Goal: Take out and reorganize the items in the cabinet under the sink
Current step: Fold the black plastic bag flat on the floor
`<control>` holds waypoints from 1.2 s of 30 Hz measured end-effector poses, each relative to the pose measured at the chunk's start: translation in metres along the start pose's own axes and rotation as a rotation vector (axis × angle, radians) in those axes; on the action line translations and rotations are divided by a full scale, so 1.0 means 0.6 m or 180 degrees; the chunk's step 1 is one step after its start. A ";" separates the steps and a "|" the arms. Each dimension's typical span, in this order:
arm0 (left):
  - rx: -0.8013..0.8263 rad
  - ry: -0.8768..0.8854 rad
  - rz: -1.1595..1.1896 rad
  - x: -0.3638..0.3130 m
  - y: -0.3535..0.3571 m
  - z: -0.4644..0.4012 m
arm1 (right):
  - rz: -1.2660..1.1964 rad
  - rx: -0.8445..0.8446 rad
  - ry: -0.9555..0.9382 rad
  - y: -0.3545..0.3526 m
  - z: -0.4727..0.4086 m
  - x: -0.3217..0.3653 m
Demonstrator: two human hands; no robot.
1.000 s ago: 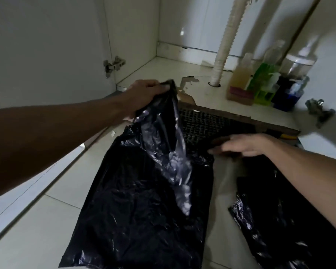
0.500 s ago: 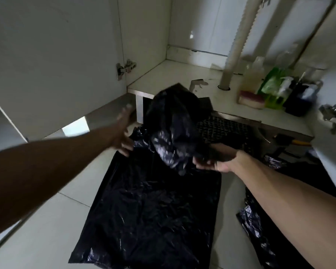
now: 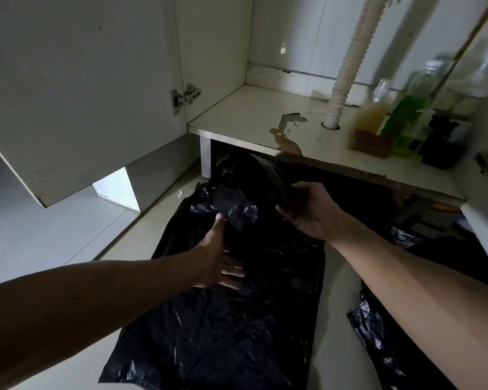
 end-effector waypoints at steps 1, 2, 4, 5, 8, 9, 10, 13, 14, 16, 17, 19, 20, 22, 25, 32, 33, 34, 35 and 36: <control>0.0115 0.0041 0.0144 -0.005 0.004 0.006 | 0.0004 -0.0022 0.0056 -0.003 0.003 -0.002; 0.0260 0.0107 0.0261 -0.009 0.013 0.018 | 0.0071 -0.0081 0.0182 -0.004 0.008 -0.007; 0.0520 0.0397 0.0509 -0.021 0.031 0.029 | 0.0315 -0.0264 0.0521 -0.019 0.010 -0.022; 0.0499 0.0612 0.0559 -0.027 0.040 0.034 | 0.0566 -0.0332 0.0677 -0.028 0.008 -0.026; -0.0217 0.1259 0.0565 -0.055 0.032 0.030 | 0.1950 -0.0724 0.0847 -0.073 0.005 -0.028; -0.0434 0.1387 0.0483 -0.067 0.016 0.029 | 0.2286 -0.0902 0.0841 -0.093 0.006 -0.026; -0.0664 0.1467 0.0285 -0.078 -0.006 0.027 | 0.2490 -0.1077 0.0850 -0.113 0.009 -0.024; -0.1139 0.1388 -0.0401 -0.091 -0.085 0.027 | 0.2944 -0.1281 0.0984 -0.151 0.032 -0.022; -0.1185 0.1316 -0.0551 -0.086 -0.109 0.031 | 0.3014 -0.1173 0.1128 -0.158 0.043 -0.027; -0.1276 0.1041 -0.1032 -0.064 -0.148 0.038 | 0.3129 -0.0874 0.1568 -0.162 0.065 -0.045; -0.1315 0.0848 -0.1291 -0.048 -0.170 0.040 | 0.3231 -0.0739 0.1815 -0.164 0.074 -0.063; -0.1361 0.0394 -0.1647 -0.015 -0.205 0.045 | 0.3546 -0.0524 0.2308 -0.165 0.088 -0.098; -0.1374 0.0155 -0.1822 0.000 -0.221 0.049 | 0.3699 -0.0401 0.2520 -0.163 0.096 -0.116; -0.1316 -0.0300 -0.2344 0.022 -0.241 0.063 | 0.3747 -0.0064 0.2878 -0.155 0.109 -0.146; -0.1365 -0.0728 -0.3146 0.038 -0.254 0.086 | 0.3469 0.0192 0.3072 -0.150 0.117 -0.171; -0.1368 -0.1114 -0.4164 0.065 -0.243 0.097 | 0.3836 -0.0003 0.3010 -0.160 0.107 -0.187; -0.1364 -0.0991 -0.4142 0.069 -0.241 0.096 | 0.3927 -0.0049 0.3005 -0.161 0.106 -0.190; -0.1378 -0.0837 -0.4127 0.072 -0.240 0.094 | 0.4021 -0.0108 0.2990 -0.162 0.105 -0.193; -0.1393 -0.0691 -0.4137 0.073 -0.240 0.091 | 0.4130 -0.0172 0.2969 -0.164 0.104 -0.194; -0.1400 -0.0604 -0.4162 0.074 -0.241 0.088 | 0.4240 -0.0234 0.2958 -0.167 0.104 -0.194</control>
Point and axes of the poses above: each hand's wrist, its own z-axis away from the middle knuckle, its own y-axis out of the palm, x = y × z, the point moved 1 cm from there along -z, towards the middle knuckle, and after that the axes turned 4 degrees about -y, right-handed, at the moved point
